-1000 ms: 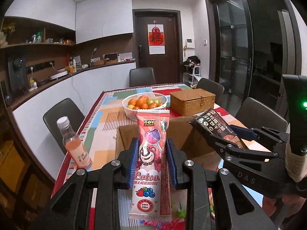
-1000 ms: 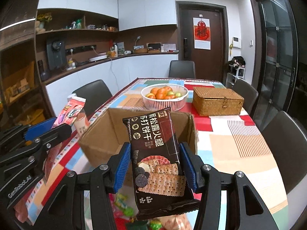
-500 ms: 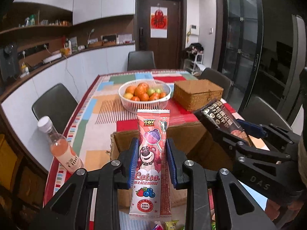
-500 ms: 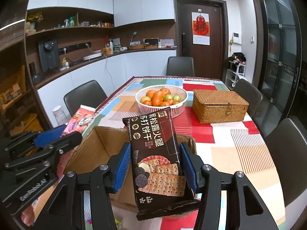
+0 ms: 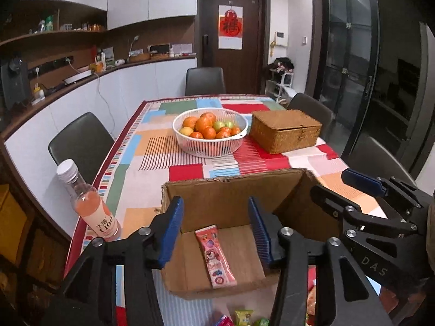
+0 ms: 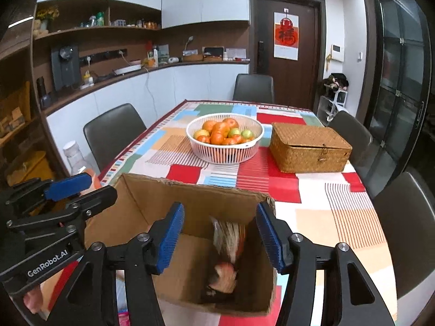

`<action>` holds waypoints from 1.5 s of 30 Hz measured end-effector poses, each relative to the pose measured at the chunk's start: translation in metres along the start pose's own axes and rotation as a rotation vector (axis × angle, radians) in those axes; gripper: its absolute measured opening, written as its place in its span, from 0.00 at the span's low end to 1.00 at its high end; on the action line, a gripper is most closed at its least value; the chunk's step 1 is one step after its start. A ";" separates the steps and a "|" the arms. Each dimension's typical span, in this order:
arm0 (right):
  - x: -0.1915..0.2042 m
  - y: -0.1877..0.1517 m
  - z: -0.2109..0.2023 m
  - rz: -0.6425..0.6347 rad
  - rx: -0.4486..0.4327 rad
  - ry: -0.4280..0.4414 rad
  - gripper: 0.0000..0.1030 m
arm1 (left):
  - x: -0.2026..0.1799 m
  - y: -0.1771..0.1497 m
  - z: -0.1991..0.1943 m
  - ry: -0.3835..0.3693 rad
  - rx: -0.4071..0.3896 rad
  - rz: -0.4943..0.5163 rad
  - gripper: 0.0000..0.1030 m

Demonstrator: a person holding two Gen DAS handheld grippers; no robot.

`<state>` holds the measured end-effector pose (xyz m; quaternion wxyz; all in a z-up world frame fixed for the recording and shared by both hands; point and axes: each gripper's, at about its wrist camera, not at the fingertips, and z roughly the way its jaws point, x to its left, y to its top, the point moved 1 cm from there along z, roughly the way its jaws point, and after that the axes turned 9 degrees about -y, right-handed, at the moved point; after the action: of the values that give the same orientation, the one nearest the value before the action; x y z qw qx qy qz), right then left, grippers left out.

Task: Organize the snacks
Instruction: 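Move both tools back from the box toward the remaining snacks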

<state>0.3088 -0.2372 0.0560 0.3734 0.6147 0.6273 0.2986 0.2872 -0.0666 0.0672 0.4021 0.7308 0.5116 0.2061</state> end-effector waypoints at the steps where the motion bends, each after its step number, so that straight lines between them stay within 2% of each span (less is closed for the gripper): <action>1: -0.001 -0.002 -0.006 0.007 -0.006 0.005 0.55 | -0.003 -0.003 -0.008 -0.005 -0.009 0.008 0.48; 5: -0.005 -0.016 -0.039 0.034 -0.049 0.021 0.55 | -0.012 -0.016 -0.035 -0.015 -0.043 0.007 0.52; 13: -0.005 -0.051 -0.083 0.024 -0.066 0.029 0.55 | -0.025 -0.051 -0.081 -0.039 -0.064 -0.003 0.57; 25: 0.006 -0.120 -0.121 -0.051 -0.023 0.030 0.55 | -0.042 -0.126 -0.106 -0.017 0.028 0.027 0.59; 37: 0.024 -0.188 -0.101 -0.105 0.169 0.096 0.55 | -0.033 -0.196 -0.079 -0.064 0.231 -0.062 0.59; 45: 0.034 -0.213 -0.065 -0.122 0.306 0.129 0.55 | -0.024 -0.214 -0.048 -0.082 0.328 -0.119 0.57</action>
<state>0.1383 -0.2121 -0.0898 0.2519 0.6048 0.7241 0.2154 0.1193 -0.0381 -0.0724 0.3095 0.7630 0.5637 0.0656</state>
